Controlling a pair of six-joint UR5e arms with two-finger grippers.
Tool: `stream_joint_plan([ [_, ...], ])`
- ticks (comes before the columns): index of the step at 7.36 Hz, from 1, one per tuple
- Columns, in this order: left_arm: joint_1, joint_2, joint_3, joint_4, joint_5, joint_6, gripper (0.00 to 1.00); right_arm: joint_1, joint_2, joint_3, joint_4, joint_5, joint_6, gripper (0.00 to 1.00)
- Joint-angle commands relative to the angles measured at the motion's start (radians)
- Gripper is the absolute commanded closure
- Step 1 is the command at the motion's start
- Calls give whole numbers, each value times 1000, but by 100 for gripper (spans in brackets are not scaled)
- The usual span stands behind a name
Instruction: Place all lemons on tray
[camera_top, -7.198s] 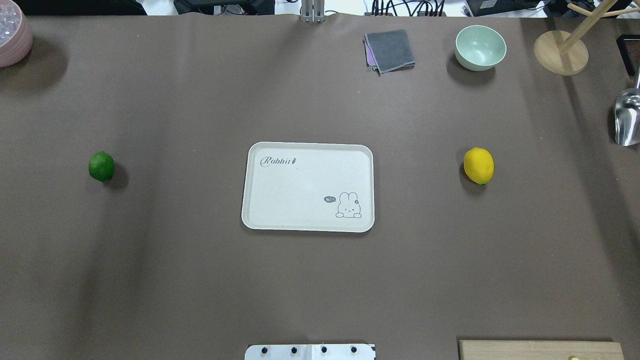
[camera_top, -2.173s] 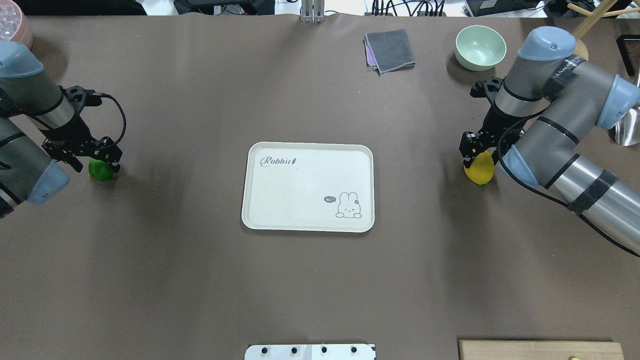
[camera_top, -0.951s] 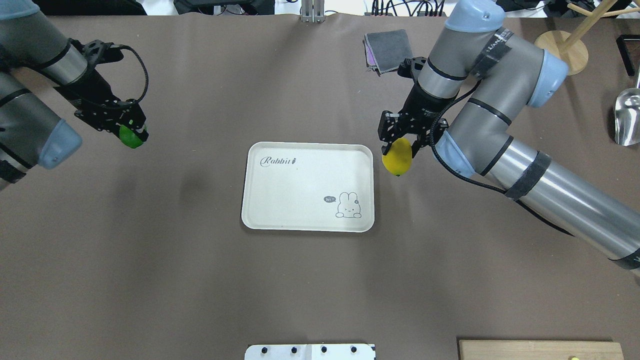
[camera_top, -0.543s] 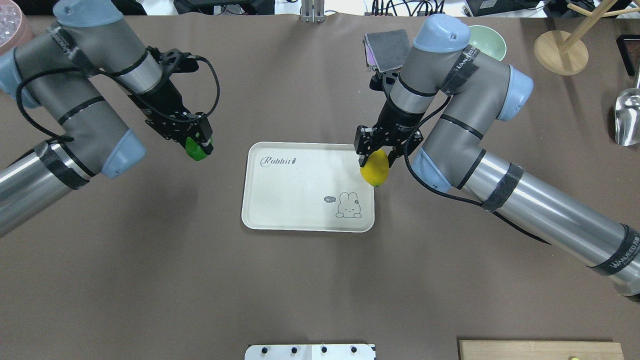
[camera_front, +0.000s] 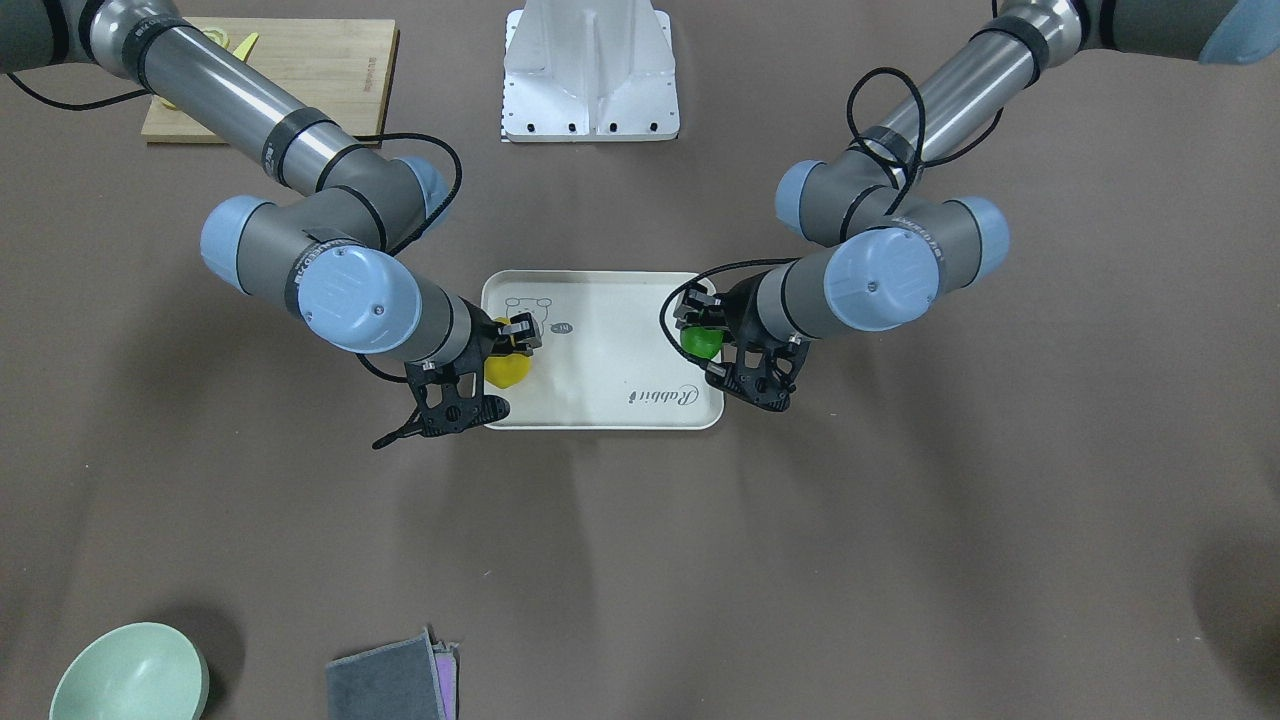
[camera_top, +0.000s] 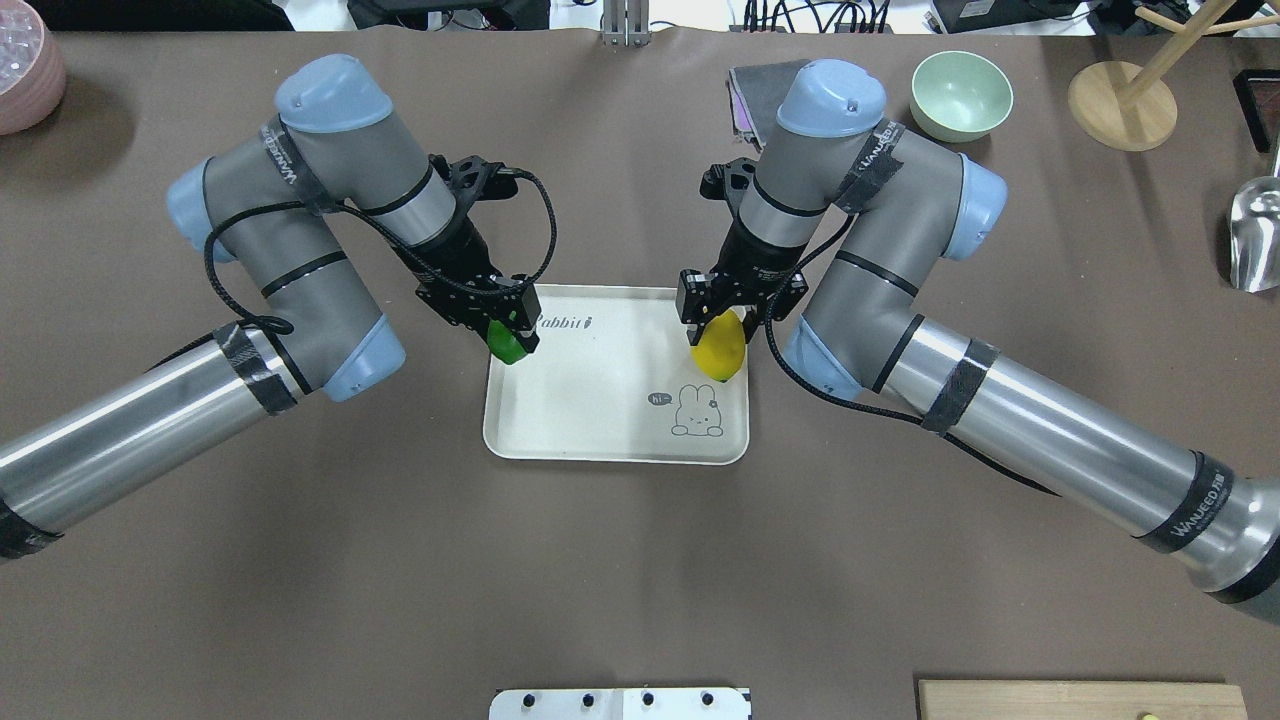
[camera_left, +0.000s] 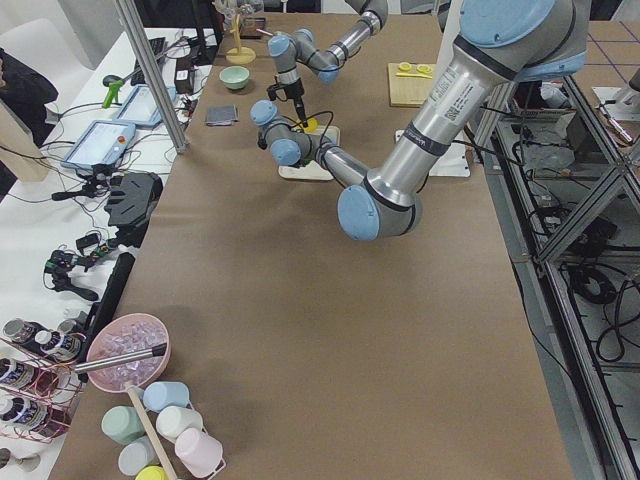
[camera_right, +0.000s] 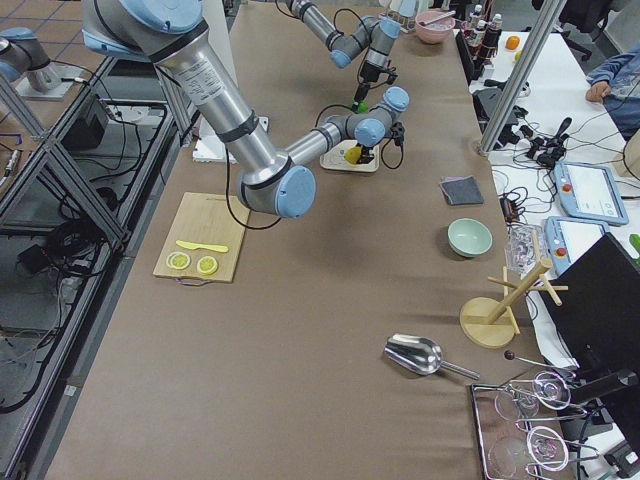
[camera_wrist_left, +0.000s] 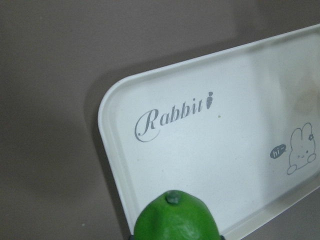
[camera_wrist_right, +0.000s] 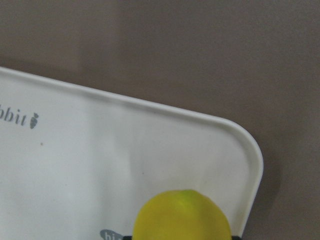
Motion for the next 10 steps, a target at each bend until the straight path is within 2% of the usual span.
stream_joint_plan([
  [1, 46, -45, 36, -28, 71, -55, 100, -2, -1, -3, 0, -2, 7, 8],
  [2, 48, -45, 31, -29, 71, -83, 100, -2, -1, -4, 0, -2, 24, 1],
  [3, 48, -40, 30, -30, 71, -83, 7, 14, -1, -4, 0, 6, 32, 1],
  [4, 48, -28, 22, -39, 70, -88, 1, 43, 1, -3, -2, 15, 35, 1],
  [6, 26, -9, -12, -26, 74, -133, 1, 116, -2, -1, 0, 70, 35, 1],
  [7, -47, 60, -57, -19, 67, -162, 1, 155, -14, 8, 0, 93, 26, 1],
  [8, -137, 146, -117, -6, 62, -155, 1, 182, -55, 55, 0, 97, 14, 1],
  [9, -212, 196, -165, 11, 62, -72, 1, 204, -142, 134, -2, 97, -61, 1],
  [10, -262, 296, -208, 45, 76, 81, 1, 227, -221, 196, -3, 97, -132, 1],
])
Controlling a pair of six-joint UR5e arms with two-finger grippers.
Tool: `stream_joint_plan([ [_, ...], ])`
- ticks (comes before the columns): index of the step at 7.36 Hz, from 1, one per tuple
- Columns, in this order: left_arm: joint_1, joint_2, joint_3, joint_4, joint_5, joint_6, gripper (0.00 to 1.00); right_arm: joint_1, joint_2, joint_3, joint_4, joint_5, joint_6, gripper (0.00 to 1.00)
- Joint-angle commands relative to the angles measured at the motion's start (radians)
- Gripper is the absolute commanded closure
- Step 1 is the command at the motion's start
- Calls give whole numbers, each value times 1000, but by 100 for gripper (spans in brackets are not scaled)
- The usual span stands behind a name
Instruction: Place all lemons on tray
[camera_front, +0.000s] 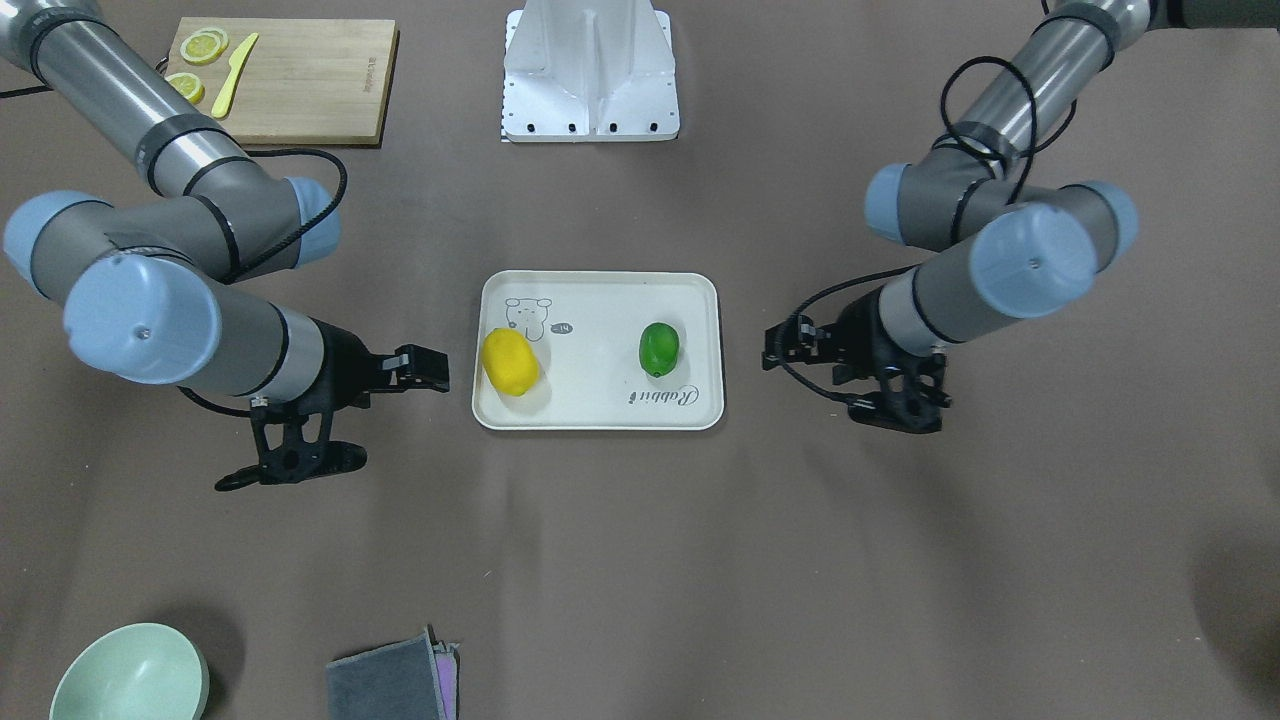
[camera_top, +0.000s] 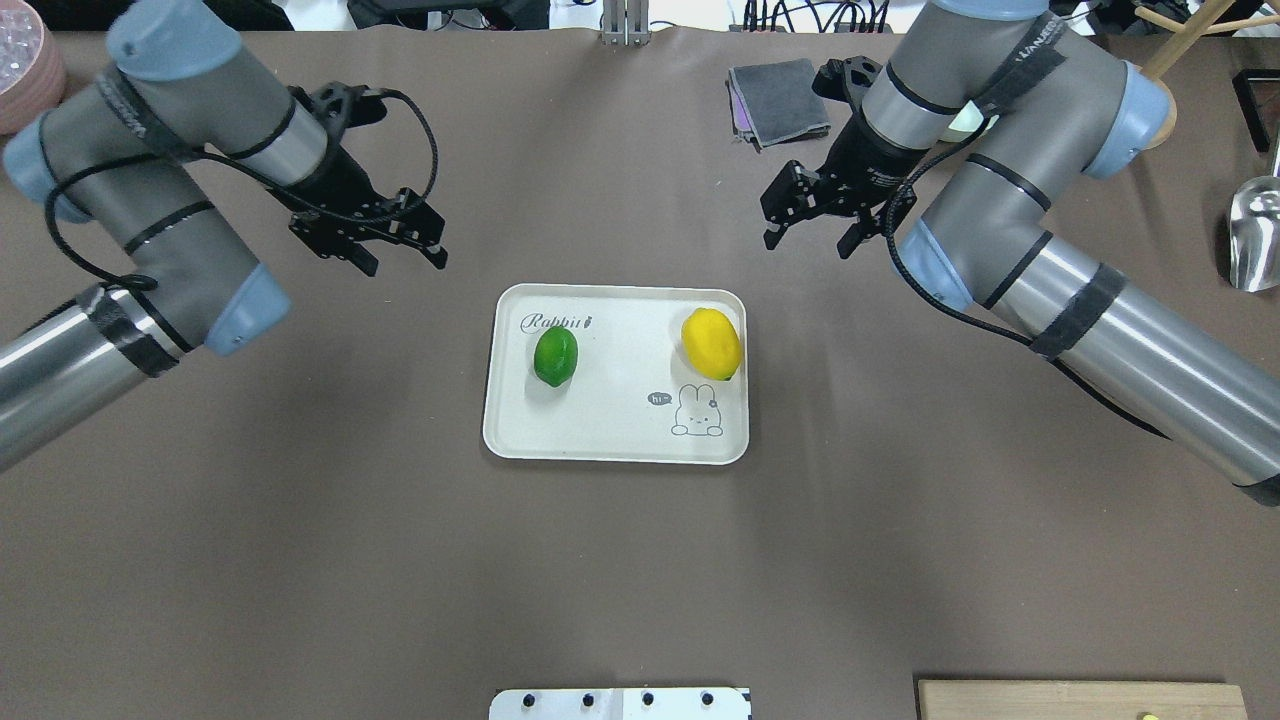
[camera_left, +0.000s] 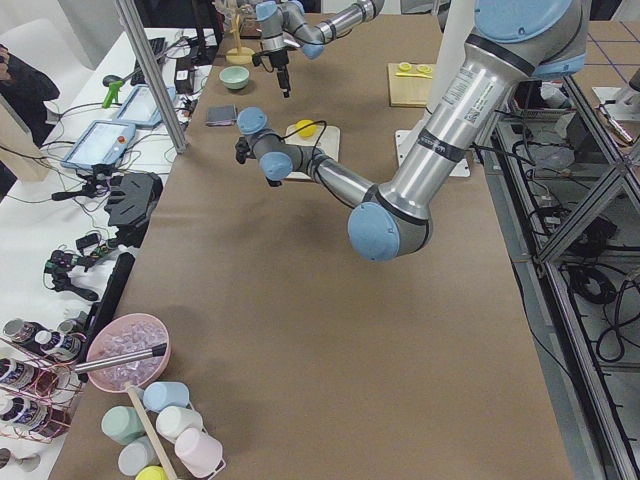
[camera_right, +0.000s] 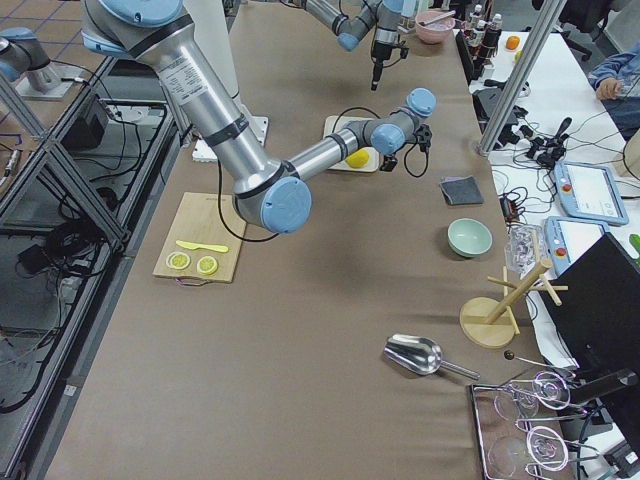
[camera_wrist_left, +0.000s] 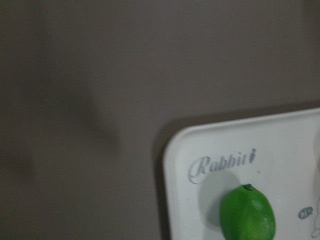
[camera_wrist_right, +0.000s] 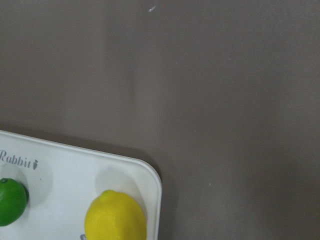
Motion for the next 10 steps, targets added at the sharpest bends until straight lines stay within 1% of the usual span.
stream_joint_plan([
  [1, -152, 138, -57, 95, 27, 344, 1, 40, -185, 152, -2, 2, -101, 1],
  [2, -238, 150, -74, 214, 69, 509, 1, 80, -270, 211, -8, 3, -101, 1],
  [3, -286, 216, -112, 261, 184, 594, 1, 104, -343, 252, -8, 3, -102, 1],
  [4, -312, 321, -169, 258, 290, 608, 1, 143, -385, 277, -9, 2, -104, 0],
  [5, -363, 384, -204, 261, 353, 631, 1, 181, -434, 303, -9, -11, -140, 0],
  [7, -473, 489, -176, 283, 360, 842, 1, 281, -525, 273, -14, -20, -313, 0],
  [8, -543, 543, -185, 284, 341, 869, 1, 314, -549, 265, -15, -64, -331, 0],
  [9, -596, 590, -185, 280, 265, 871, 1, 347, -566, 263, -29, -99, -334, 0],
  [10, -634, 603, -188, 283, 146, 860, 1, 379, -568, 265, -81, -113, -364, 0],
])
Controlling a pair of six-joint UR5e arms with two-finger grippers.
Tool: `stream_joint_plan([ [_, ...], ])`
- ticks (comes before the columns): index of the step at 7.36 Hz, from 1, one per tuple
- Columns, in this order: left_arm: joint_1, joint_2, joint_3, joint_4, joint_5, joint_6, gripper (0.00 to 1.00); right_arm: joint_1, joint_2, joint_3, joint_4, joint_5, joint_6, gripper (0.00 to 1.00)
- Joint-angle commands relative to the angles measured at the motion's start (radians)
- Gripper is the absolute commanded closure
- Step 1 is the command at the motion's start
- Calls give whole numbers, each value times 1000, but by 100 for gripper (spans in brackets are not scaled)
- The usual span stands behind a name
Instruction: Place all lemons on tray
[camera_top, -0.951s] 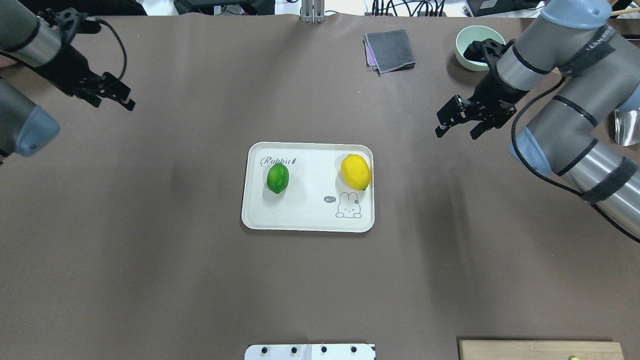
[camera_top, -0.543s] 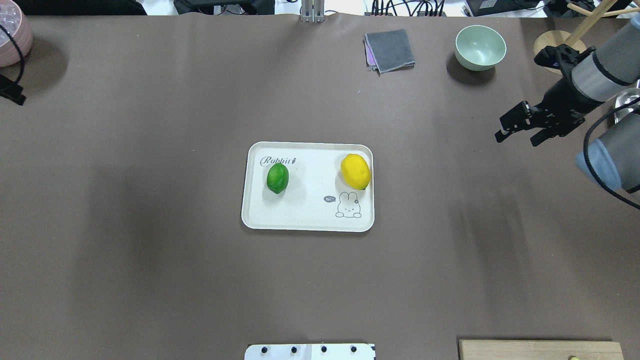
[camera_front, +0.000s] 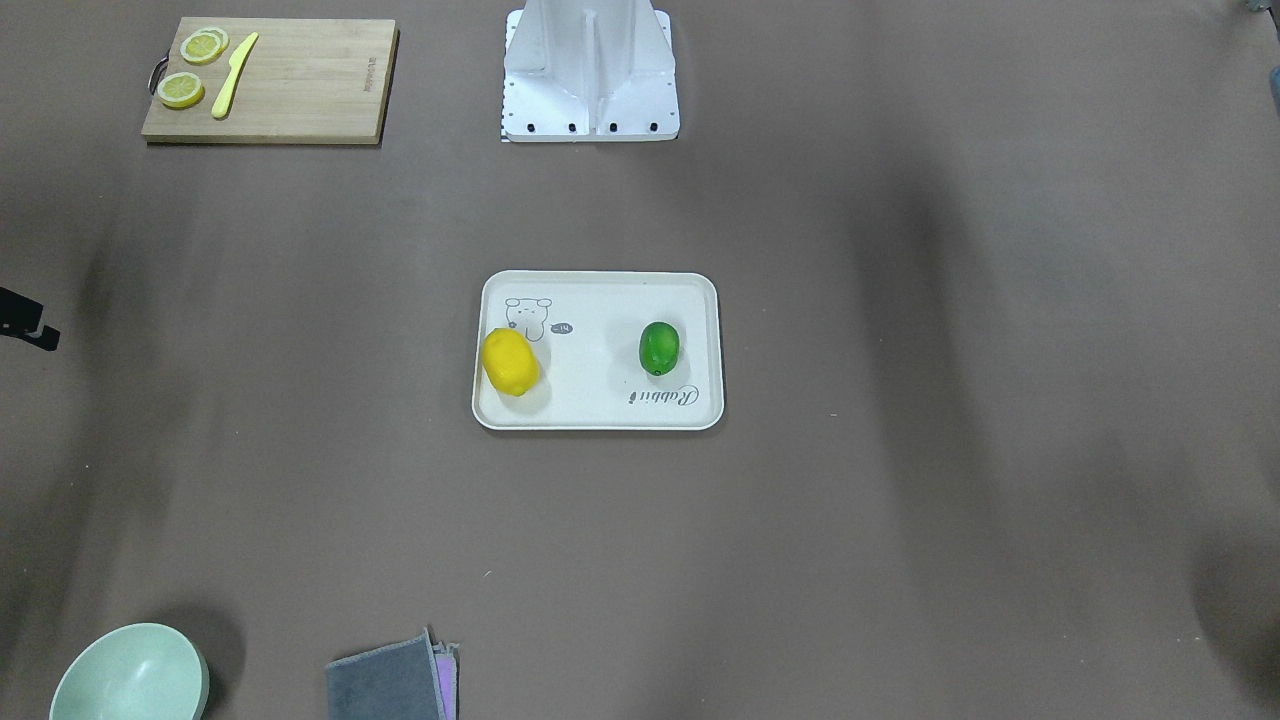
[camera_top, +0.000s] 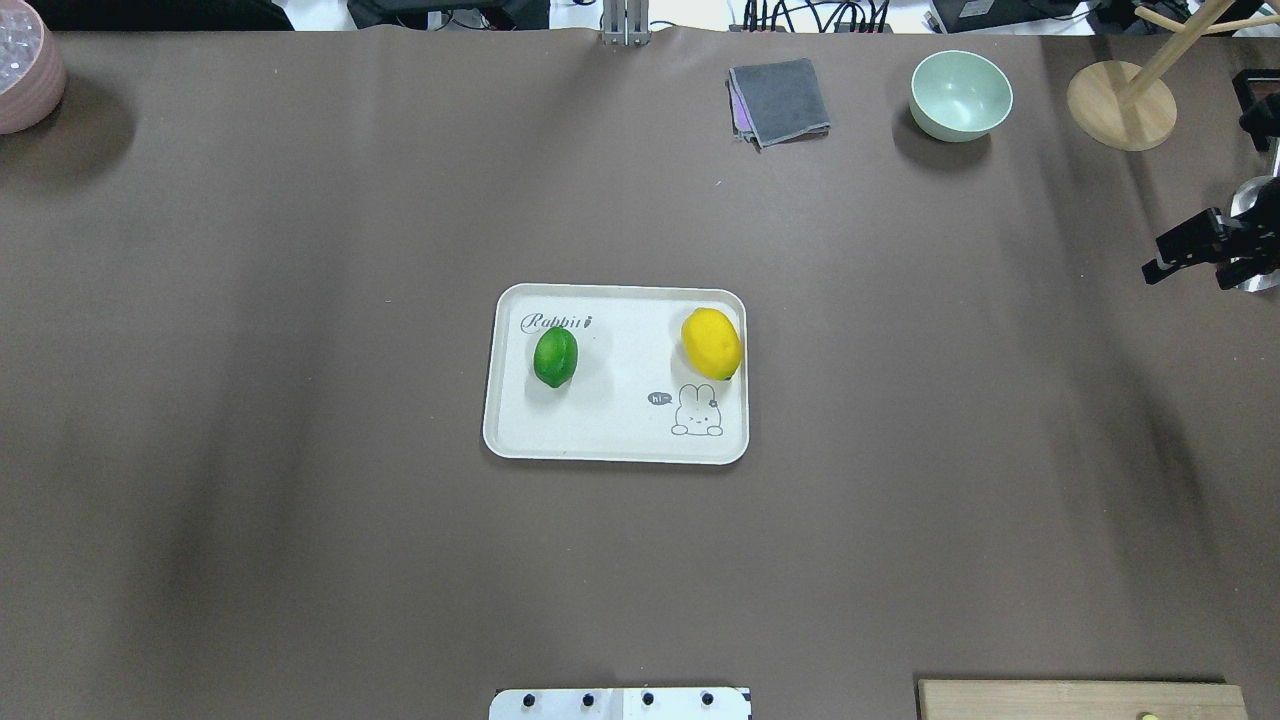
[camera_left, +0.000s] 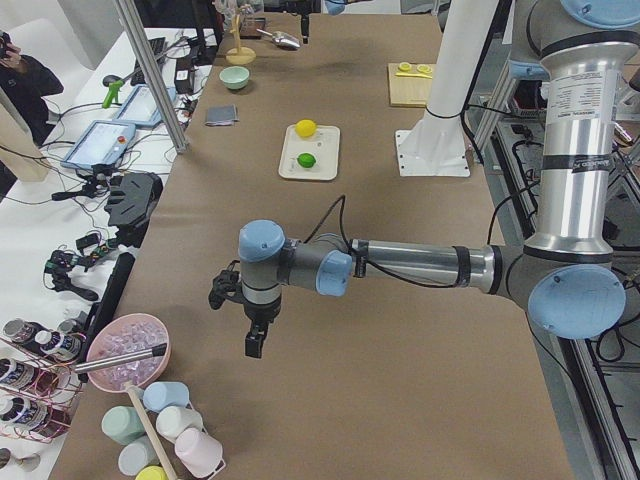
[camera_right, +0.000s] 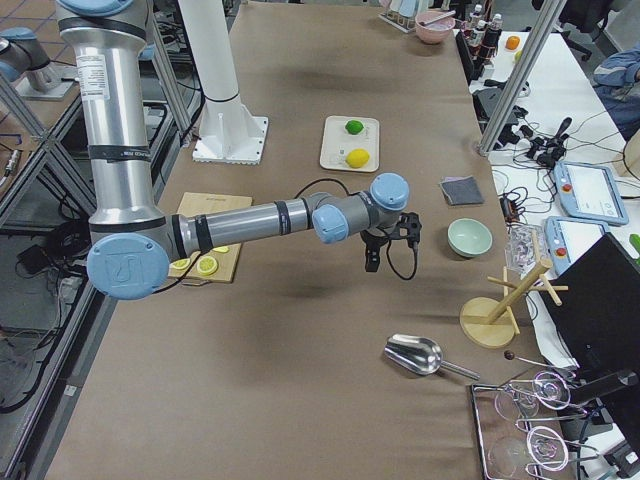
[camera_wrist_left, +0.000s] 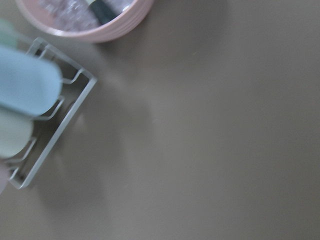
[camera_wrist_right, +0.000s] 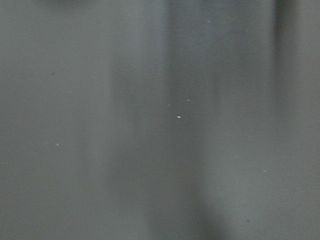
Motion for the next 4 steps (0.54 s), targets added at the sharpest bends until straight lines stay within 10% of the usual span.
stream_joint_plan([
  [1, -82, 59, -33, 1, -134, -14, 1, 91, -2, 2, -131, -46, -75, 0],
  [4, -79, 144, -103, -11, -128, -79, 1, 153, 0, 2, -218, -58, -122, 0],
])
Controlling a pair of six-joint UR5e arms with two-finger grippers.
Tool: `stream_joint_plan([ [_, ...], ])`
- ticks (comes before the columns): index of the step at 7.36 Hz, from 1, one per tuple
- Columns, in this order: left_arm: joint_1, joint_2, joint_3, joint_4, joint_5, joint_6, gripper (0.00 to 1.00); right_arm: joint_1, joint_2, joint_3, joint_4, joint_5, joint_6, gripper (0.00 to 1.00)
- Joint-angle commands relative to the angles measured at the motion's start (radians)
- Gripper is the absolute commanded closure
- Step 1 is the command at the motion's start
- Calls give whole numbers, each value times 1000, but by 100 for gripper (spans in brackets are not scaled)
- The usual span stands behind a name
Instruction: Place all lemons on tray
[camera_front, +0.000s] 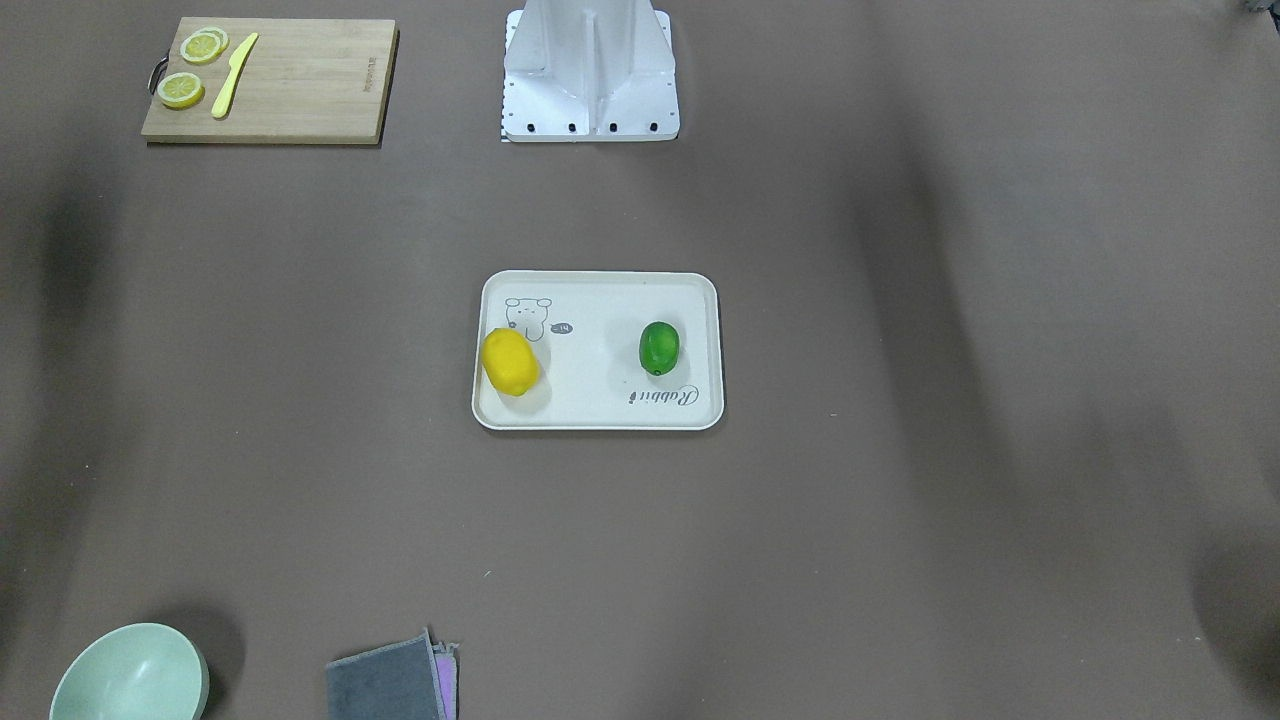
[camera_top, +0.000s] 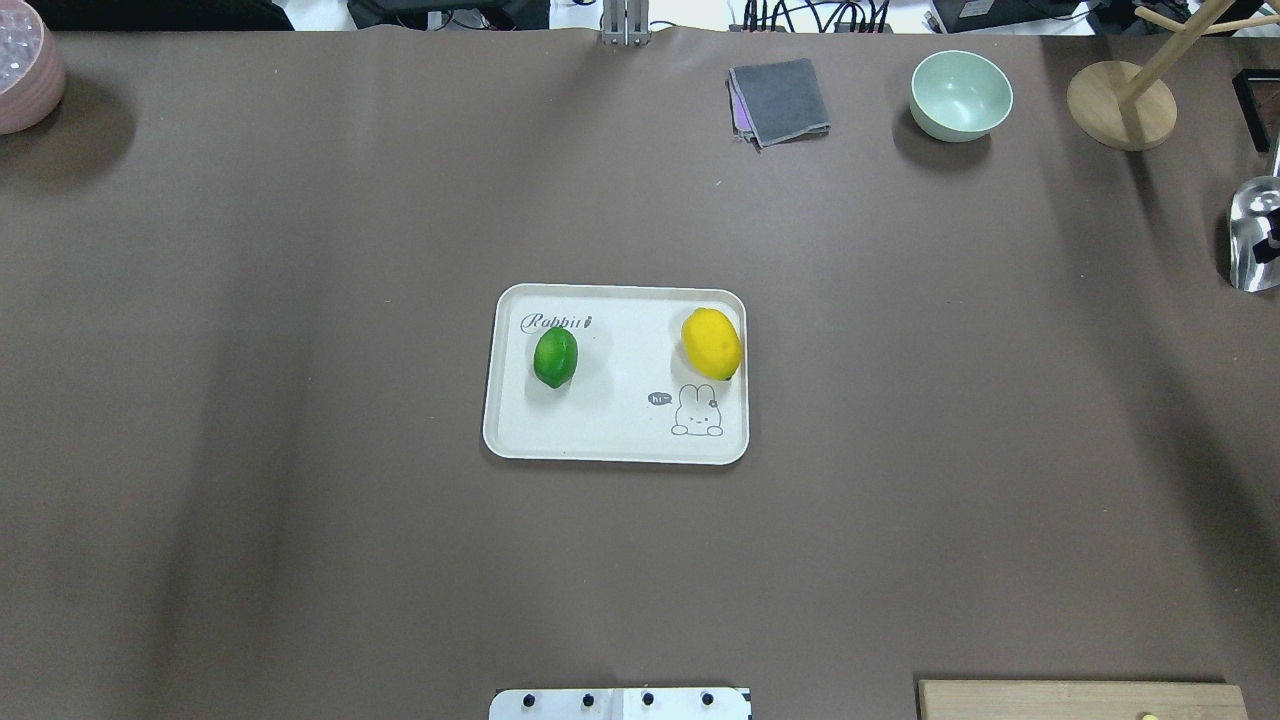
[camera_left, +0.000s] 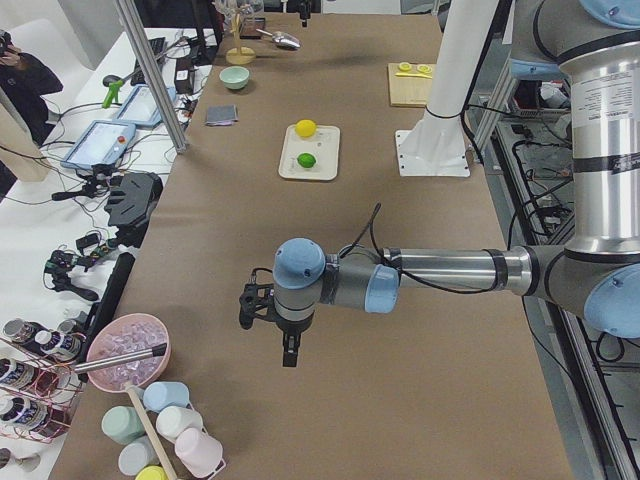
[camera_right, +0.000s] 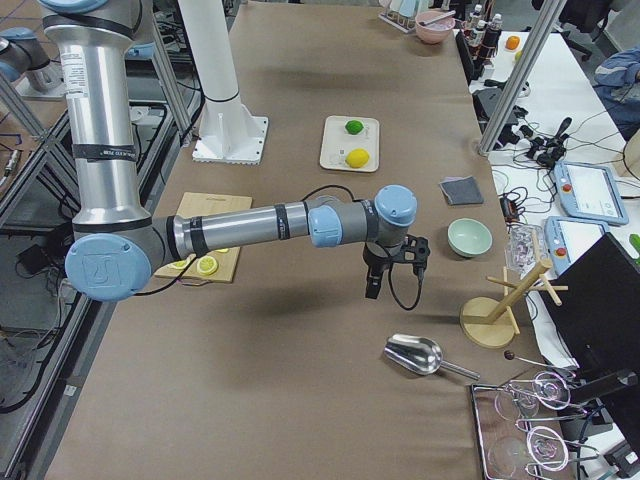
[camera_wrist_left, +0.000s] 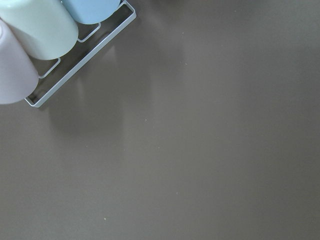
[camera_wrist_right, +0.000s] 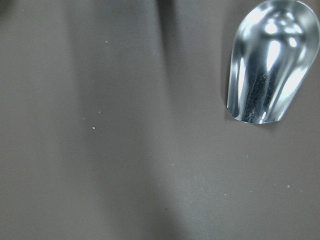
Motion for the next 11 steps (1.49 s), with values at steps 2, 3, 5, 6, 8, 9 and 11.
stream_joint_plan([
  [2, 3, 10, 11, -4, 2, -35, 1, 62, -1, -5, -59, 6, -84, 0],
  [3, 3, 8, 12, -4, 2, -33, 1, 83, -1, -8, -83, 16, -88, 0],
  [5, 3, 5, 32, -5, 2, -33, 1, 96, -1, -8, -100, 27, -89, 0],
  [6, 3, -8, 38, -4, 2, -33, 1, 97, -1, -7, -100, 27, -89, 0],
  [8, 4, -8, 37, -4, 2, -32, 1, 104, -1, -5, -117, 27, -89, 0],
  [9, 4, -8, 37, -4, 2, -32, 1, 104, -1, -4, -120, 27, -89, 0],
  [11, 4, -16, 38, -4, 3, -32, 1, 98, -3, -5, -123, 26, -89, 0],
])
